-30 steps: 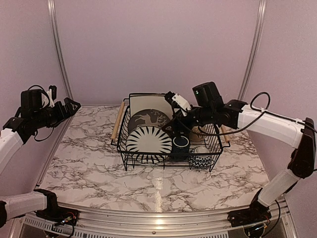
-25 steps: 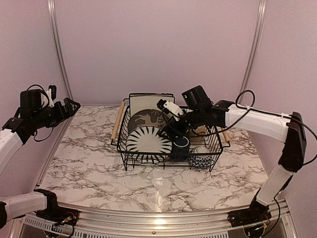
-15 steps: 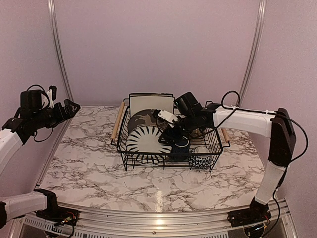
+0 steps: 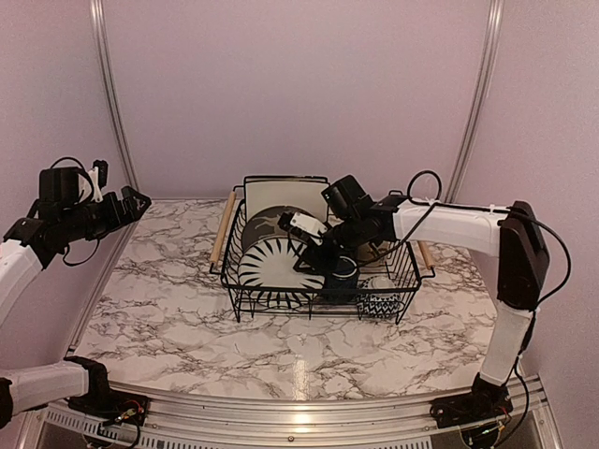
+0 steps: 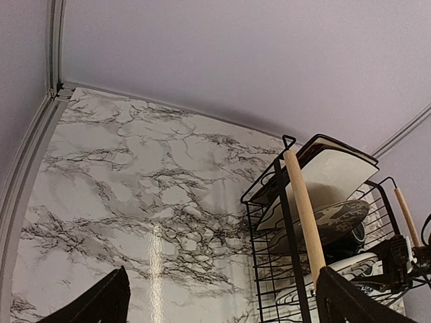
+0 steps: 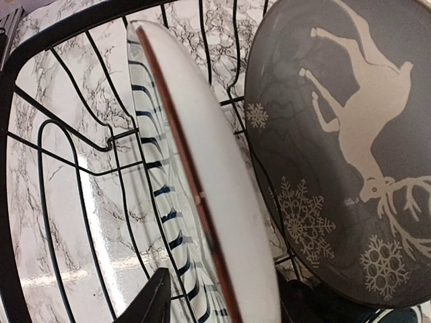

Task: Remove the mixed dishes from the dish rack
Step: Grab the plate from the dish rack.

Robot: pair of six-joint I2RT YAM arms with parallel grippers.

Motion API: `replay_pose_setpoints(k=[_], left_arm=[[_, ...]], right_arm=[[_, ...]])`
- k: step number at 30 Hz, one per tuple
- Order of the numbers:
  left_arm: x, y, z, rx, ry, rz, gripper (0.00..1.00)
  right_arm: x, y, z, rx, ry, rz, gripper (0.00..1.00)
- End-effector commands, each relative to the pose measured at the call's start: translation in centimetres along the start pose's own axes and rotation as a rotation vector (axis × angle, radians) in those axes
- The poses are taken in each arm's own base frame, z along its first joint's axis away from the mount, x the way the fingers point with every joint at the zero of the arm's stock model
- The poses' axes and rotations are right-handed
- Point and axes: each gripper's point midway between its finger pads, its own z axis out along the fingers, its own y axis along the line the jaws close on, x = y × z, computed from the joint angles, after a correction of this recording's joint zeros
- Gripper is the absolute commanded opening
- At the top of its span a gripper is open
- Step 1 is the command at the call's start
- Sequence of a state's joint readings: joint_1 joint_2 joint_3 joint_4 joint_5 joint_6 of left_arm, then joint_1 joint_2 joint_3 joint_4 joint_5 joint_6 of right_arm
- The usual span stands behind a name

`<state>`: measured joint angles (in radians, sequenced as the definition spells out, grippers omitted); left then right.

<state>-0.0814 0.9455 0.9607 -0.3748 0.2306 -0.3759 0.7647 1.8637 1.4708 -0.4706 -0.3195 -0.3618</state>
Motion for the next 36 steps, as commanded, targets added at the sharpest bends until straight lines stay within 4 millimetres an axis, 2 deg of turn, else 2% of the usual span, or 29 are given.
replay_pose_setpoints(k=[1,4,6,8,10,18,31,36], left_arm=[[-0.1,0.1,-0.5,-0.017,0.004,0.016,0.99],[0.0,0.1,-0.7,-0.018,0.003,0.016,0.99],[0.0,0.1,-0.9,-0.02,0.001,0.016,0.99],[0.0,0.2,-1.1,-0.023,-0.004,0.021,0.99],[0.0,0.2,-1.2,-0.029,-0.006,0.023,0.99],[0.1,0.3,-1.5,-0.034,-0.006,0.02,0.99],[0.0,-0.1,-1.6,-0.014,-0.008,0.001,0.99],[0.0,-0.3,-1.6,-0.002,-0.006,-0.008,0.99]], right_arm=[[-1.3,0.7,-0.1,-0.053,-0.027,-0.025,0.38],[-1.5,0.8,-0.3,-0.06,-0.037,-0.029,0.31],[-1.7,0.9,-0.4,-0.066,-0.043,-0.034,0.22],[-1.8,1.1,-0.5,-0.08,-0.05,-0.039,0.05],[-2.0,1.3,-0.5,-0.098,-0.054,-0.046,0.0],[-3.0,1.5,-1.4,-0.108,-0.069,-0.061,0.0],[-7.7,1.5,-7.1,-0.035,-0.216,-0.047,0.0],[-8.7,1.3,-8.8,-0.017,-0.263,-0.012,0.0]])
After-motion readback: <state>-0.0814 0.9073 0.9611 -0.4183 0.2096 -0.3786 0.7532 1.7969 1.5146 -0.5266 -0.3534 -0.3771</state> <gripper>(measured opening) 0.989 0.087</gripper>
